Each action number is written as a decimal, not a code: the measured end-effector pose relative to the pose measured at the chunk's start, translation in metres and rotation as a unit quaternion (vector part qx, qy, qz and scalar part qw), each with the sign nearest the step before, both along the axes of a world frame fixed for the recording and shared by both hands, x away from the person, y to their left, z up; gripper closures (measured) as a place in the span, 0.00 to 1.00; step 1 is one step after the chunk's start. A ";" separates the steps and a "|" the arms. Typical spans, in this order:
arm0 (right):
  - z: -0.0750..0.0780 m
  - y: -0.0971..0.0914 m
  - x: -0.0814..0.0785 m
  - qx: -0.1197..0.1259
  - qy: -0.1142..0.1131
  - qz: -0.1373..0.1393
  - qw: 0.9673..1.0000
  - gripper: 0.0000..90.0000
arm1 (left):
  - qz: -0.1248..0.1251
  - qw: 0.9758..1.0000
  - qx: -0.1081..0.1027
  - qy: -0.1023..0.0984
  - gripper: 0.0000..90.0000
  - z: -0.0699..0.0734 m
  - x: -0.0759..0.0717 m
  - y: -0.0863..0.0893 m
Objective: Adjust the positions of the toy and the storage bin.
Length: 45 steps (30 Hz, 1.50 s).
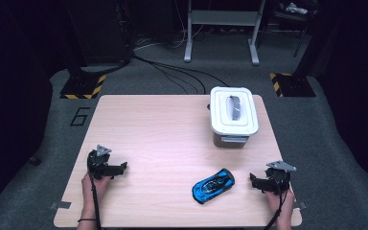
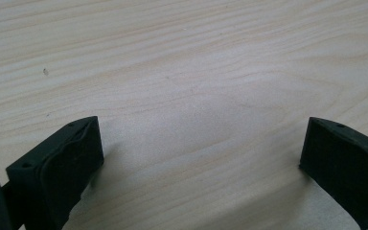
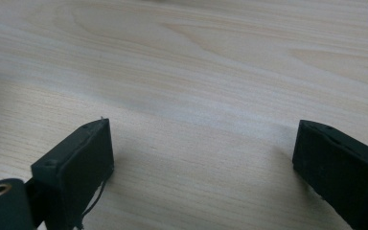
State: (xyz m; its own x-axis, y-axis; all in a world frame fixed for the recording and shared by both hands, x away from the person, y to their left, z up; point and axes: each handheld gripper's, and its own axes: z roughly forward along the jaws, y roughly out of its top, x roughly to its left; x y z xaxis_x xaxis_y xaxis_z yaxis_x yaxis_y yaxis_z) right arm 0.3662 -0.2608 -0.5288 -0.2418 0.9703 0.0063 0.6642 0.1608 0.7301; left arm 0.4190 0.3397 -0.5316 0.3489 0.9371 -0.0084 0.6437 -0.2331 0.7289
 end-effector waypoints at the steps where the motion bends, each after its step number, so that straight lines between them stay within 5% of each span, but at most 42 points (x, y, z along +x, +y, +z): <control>1: 0.000 0.000 0.000 0.000 0.000 -0.001 1.000 0.07 | 0.000 1.000 0.000 0.000 0.01 0.000 0.000 0.000; 18: 0.001 -0.001 -0.001 0.007 0.002 -0.003 1.000 0.07 | 0.001 1.000 0.000 0.000 0.01 0.000 0.000 0.000; 21: 0.003 -0.003 -0.003 0.035 0.013 0.002 0.999 0.02 | 0.001 1.000 0.000 0.000 0.01 0.000 0.000 0.000; 27: 0.021 0.012 -0.015 0.052 0.008 0.032 0.998 0.03 | 0.001 1.000 0.000 0.000 0.01 0.000 0.000 0.000; 45: 0.046 0.077 -0.002 0.060 0.010 0.108 0.992 0.38 | 0.001 1.000 0.000 0.000 0.01 0.000 0.000 0.000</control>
State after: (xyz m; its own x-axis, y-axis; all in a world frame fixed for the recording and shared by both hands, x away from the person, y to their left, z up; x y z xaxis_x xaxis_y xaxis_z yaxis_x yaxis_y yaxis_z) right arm 0.3642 -0.1837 -0.4824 -0.4430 0.8878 0.1247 0.6379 0.2145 0.7396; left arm 0.4190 0.3396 -0.5316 0.3474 0.9377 -0.0083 0.6436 -0.2320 0.7294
